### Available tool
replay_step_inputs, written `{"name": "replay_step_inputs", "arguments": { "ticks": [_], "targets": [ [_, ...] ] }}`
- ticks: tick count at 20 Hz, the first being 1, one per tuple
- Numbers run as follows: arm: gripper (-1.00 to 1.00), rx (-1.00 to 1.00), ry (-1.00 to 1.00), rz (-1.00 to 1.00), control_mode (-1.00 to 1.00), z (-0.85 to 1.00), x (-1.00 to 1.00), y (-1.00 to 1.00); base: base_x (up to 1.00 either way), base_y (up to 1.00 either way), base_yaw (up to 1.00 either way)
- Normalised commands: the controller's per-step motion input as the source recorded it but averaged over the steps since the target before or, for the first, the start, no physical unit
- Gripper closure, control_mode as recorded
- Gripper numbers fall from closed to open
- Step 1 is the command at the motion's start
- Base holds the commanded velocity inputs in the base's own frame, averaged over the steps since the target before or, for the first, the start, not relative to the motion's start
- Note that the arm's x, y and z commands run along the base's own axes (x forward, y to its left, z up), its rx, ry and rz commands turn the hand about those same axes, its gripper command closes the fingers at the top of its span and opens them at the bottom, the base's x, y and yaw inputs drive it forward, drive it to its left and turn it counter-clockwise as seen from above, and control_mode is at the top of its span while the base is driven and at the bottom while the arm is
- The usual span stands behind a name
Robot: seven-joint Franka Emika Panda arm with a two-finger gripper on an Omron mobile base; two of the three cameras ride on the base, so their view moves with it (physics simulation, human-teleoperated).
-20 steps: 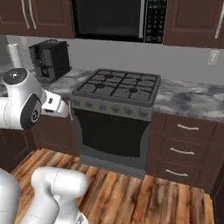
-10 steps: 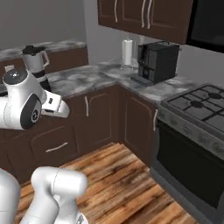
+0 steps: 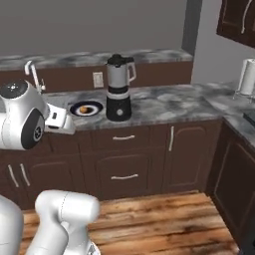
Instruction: Pick the banana and tangerine from the fridge and place them on the plate next to the blender to make a fruit smoothie.
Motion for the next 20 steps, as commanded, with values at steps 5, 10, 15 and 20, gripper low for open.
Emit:
{"name": "replay_step_inputs", "arguments": {
  "ticks": [5,10,15,20],
  "targets": [
    [1.00,0.00,0.00,0.00,1.00,0.00,0.00,0.00,1.00,0.29,0.45],
    [1.00,0.00,0.00,0.00,1.00,0.00,0.00,0.00,1.00,-0.07,0.34],
    [1.00,0.00,0.00,0.00,1.00,0.00,0.00,0.00,0.50,-0.61,0.18],
    [1.00,0.00,0.00,0.00,1.00,0.00,0.00,0.00,0.56,-0.18,0.00]
  ]
}}
